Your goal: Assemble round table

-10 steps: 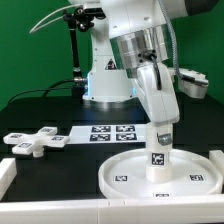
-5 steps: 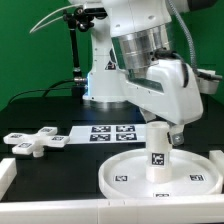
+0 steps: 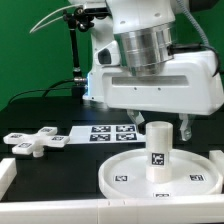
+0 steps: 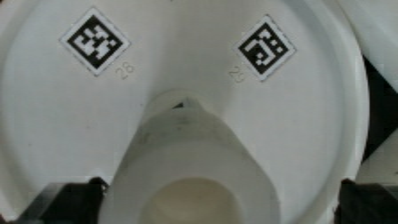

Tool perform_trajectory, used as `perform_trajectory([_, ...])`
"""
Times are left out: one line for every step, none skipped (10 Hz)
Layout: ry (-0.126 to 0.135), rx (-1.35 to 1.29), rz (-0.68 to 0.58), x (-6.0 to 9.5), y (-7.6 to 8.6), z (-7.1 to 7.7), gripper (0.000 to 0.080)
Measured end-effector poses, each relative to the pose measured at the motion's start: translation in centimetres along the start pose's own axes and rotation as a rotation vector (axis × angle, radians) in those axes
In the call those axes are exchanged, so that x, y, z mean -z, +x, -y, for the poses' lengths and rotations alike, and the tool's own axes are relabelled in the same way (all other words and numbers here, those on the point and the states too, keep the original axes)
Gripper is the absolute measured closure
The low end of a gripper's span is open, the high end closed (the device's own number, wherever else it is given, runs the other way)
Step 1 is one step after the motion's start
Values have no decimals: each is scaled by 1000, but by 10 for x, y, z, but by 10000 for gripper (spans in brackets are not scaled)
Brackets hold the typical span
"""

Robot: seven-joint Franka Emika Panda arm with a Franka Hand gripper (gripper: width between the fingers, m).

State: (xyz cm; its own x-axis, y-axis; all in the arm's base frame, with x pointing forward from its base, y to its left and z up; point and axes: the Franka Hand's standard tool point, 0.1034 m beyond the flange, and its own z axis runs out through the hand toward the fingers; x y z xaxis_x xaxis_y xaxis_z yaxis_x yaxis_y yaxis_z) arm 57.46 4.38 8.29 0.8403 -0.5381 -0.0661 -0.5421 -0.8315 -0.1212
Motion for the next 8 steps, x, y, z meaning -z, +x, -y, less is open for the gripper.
perform_trajectory([-2, 95, -3, 1, 0, 1, 151])
perform_trajectory([-3, 141, -3, 0, 1, 0, 151])
perform_trajectory([-3, 228, -3, 1, 1, 0, 151])
perform_trajectory([-3, 287, -3, 1, 1, 0, 151])
perform_trajectory([-3, 325, -3, 1, 1, 0, 151])
perform_trajectory([-13, 472, -11, 1, 3, 0, 151])
perform_trajectory([-23, 604, -28, 1, 4, 2, 151])
perform_trajectory([-23, 650, -34, 0, 2, 6, 151])
